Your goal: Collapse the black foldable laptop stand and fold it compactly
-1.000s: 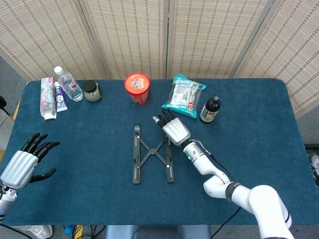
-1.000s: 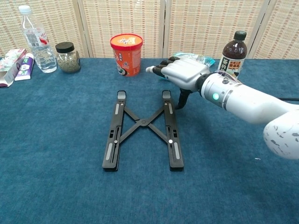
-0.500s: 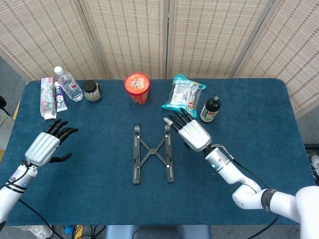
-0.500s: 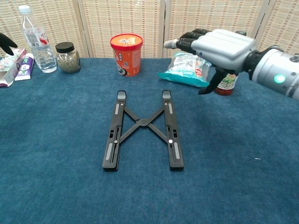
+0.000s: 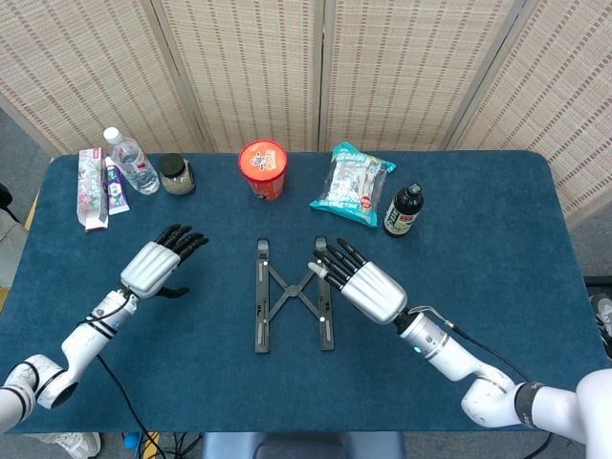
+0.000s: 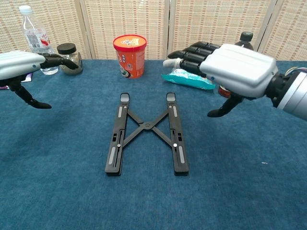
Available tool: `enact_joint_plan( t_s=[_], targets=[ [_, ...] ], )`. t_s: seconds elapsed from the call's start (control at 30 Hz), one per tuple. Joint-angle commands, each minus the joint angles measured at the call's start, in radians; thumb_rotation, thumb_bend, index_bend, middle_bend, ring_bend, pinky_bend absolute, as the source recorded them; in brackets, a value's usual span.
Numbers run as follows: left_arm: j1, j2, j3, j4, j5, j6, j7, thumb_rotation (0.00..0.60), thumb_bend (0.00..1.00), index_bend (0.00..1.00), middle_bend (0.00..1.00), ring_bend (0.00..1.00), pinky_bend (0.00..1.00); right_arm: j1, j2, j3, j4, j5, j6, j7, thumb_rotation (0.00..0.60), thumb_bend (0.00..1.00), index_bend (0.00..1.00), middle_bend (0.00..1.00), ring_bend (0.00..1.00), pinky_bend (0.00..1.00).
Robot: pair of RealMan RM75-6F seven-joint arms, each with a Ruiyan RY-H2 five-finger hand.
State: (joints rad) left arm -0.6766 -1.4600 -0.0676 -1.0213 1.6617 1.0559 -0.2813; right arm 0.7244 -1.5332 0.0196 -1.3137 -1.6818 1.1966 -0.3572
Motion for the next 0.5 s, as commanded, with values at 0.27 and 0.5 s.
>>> enact_joint_plan(
  t_s=[0.27,0.5],
  targets=[
    [-0.067,-0.078,-0.011,-0.008,-0.069,-0.096,-0.001,0.600,0.12,0.00,0.01,0.00,0.01,0.038,-0.087,0.002,0.033,-0.030,-0.059,-0.063,0.600,0.00,0.00,0.00,0.00,0.00],
    [-0.092,-0.134,-0.008,0.030,-0.087,-0.114,-0.007,0.600,0.12,0.00,0.00,0.00,0.01,0.052,-0.102,-0.003,0.037,-0.042,-0.090,-0.101,0.600,0.00,0.00,0.00,0.00,0.00]
  ],
)
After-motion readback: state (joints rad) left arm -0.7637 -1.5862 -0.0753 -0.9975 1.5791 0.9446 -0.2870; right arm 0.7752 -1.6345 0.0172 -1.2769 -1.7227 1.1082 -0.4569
